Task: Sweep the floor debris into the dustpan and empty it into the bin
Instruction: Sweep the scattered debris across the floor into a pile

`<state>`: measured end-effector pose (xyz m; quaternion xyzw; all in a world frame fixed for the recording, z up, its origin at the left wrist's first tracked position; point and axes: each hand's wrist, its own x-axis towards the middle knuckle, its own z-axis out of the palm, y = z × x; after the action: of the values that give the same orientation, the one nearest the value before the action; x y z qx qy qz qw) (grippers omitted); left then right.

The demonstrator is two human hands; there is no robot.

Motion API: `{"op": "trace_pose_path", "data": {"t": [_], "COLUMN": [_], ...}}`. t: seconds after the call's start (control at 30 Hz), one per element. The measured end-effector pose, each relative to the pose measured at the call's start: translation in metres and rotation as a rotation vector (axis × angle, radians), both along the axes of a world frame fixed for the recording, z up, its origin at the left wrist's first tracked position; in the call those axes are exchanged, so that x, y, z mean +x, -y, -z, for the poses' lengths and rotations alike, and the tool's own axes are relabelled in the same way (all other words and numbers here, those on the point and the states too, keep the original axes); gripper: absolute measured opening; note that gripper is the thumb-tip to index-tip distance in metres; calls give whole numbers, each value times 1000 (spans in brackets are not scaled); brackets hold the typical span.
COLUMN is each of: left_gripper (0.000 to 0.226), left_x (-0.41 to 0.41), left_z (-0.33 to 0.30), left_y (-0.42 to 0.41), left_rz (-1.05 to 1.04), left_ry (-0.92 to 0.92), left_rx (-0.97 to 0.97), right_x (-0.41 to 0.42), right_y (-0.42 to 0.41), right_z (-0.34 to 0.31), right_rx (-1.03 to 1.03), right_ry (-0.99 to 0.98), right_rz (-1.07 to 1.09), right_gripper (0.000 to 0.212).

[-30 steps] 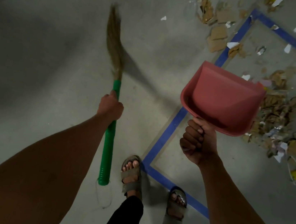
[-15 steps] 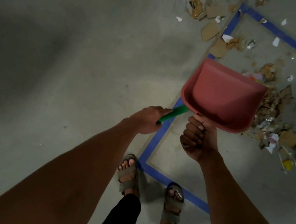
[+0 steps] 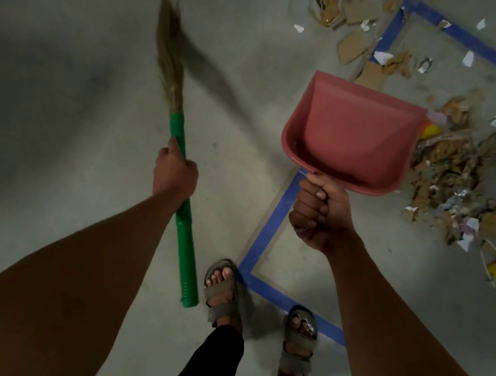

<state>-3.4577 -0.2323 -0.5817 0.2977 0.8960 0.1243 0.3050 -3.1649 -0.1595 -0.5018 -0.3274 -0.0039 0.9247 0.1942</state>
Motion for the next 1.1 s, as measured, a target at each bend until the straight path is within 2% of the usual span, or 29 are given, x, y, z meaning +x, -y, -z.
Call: {"op": "trace_pose_path", "data": {"t": [0.07, 0.13, 0.37, 0.5, 0.63, 0.73, 0.87, 1.0, 1.1], "left_gripper": [58, 56, 78, 75, 72, 72, 73, 47, 41], "left_x": [10, 27, 87, 91, 60, 24, -16, -45, -46], "left_z": [2, 4, 6, -1, -12, -21, -31, -22, -13], "left_y": [-8, -16, -50, -56, -46, -41, -48, -67, -88], "left_rz": [-15, 73, 779, 949, 816, 630, 270, -71, -231], "left_ry": [39, 96, 216, 265, 204, 92, 34, 73, 165], "left_rx": [-71, -110, -71, 35, 257, 309, 236, 160, 21], "right_x": [-3, -3, 0, -2, -16, -31, -48, -60, -59], "right_y": [-2, -2, -7, -17, -28, -37, -50, -65, -85], "right_z": [2, 2, -4, -11, -13, -12, -8, -1, 3], "right_rx": [9, 0, -10, 1, 8, -3, -6, -21, -26], "right_ry": [-1, -1, 70, 85, 24, -54, -76, -91, -103], "right_rz": [-29, -37, -37, -31, -33, -48, -62, -77, -75], "right_gripper": [45, 44, 40, 43, 44, 43, 42, 40, 41]}}
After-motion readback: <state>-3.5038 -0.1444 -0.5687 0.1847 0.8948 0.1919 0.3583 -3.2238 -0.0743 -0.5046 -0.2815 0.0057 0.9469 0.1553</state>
